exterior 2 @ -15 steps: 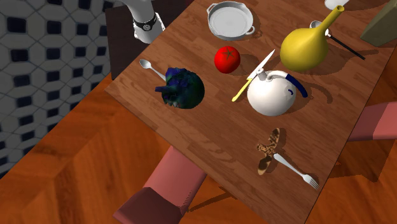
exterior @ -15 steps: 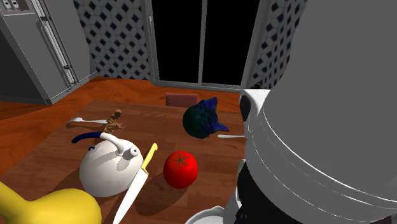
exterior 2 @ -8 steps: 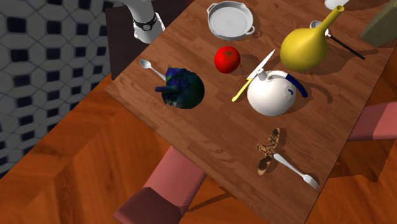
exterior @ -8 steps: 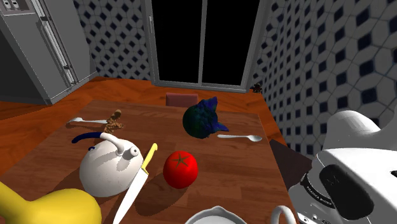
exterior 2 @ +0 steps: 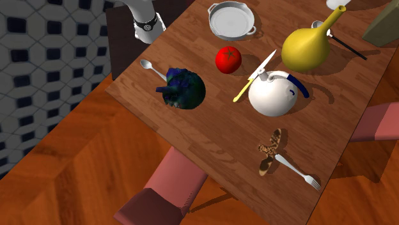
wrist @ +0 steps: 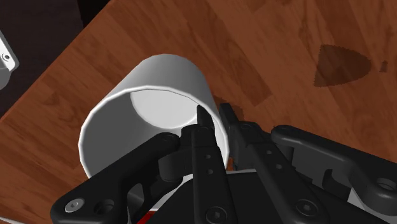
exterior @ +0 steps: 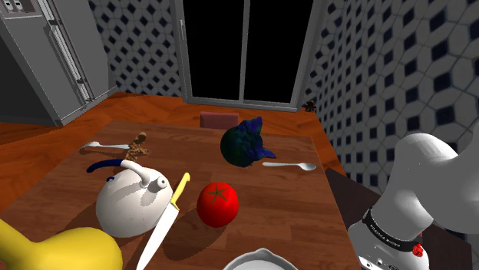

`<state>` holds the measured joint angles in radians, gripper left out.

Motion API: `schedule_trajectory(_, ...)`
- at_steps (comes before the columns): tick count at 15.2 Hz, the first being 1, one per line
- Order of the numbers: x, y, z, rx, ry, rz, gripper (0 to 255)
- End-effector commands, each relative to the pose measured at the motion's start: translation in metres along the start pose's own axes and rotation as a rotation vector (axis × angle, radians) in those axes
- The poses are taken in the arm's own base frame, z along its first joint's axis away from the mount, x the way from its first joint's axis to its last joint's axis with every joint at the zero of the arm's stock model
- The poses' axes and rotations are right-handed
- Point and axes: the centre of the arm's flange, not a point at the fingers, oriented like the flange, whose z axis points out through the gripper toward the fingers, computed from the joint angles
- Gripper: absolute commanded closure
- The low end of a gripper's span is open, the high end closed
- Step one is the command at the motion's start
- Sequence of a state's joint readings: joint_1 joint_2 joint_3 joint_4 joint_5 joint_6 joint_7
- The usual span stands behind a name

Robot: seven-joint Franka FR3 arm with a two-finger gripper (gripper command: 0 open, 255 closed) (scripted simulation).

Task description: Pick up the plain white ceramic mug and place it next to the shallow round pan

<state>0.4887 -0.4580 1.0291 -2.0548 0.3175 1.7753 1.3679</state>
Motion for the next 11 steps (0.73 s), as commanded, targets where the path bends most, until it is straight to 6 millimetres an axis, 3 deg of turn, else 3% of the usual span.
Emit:
schedule_trajectory(1,-0.005,-0.001,0.010,0.000,0.000,0.002,255)
schedule_trajectory(11,-0.009,-0.003,0.062,0.000,0.000,0.002,255)
